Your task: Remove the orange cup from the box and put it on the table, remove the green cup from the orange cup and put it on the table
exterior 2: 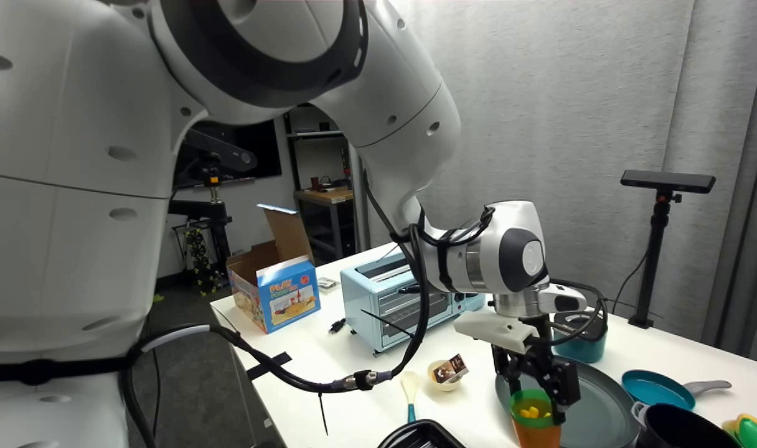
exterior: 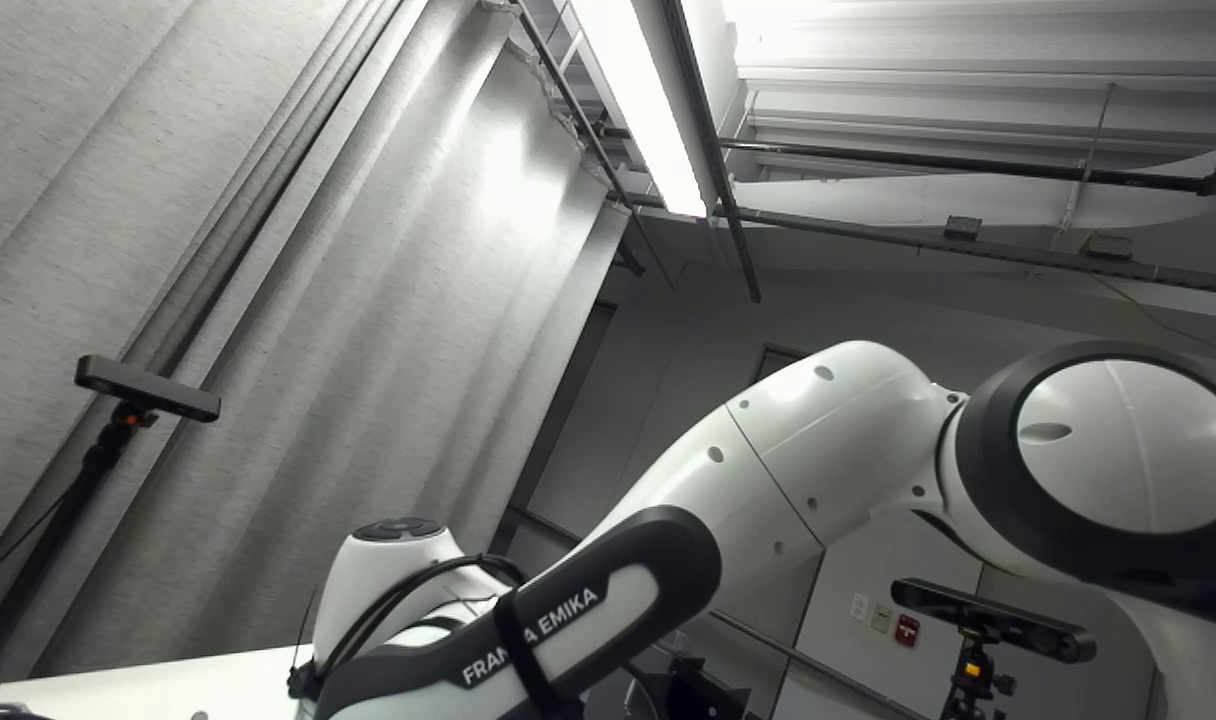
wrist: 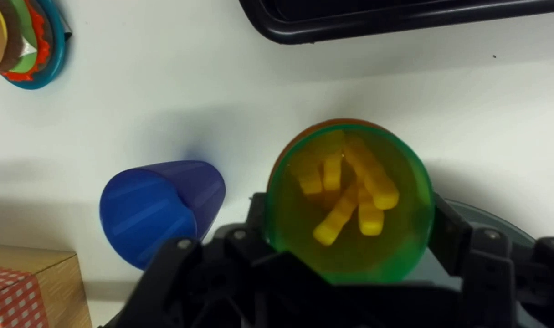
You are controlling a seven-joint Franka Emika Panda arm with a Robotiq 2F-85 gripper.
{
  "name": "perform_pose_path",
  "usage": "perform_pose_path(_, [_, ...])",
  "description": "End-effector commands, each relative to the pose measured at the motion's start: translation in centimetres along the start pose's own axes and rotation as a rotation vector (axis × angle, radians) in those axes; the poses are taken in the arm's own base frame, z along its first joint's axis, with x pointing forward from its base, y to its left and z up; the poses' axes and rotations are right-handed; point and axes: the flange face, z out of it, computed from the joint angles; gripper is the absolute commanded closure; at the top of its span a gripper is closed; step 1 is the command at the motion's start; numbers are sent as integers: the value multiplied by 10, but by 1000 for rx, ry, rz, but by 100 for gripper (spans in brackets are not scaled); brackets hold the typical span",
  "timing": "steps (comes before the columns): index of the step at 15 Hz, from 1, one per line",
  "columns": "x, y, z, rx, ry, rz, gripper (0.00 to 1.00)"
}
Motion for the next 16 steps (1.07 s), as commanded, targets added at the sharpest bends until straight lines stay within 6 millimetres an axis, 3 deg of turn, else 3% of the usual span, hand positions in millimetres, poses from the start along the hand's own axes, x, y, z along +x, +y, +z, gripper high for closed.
perform_pose_path(1, [2,-5,1,50,18,19,43])
perform_pose_path(16, [6,-13,11,122,54,76,43])
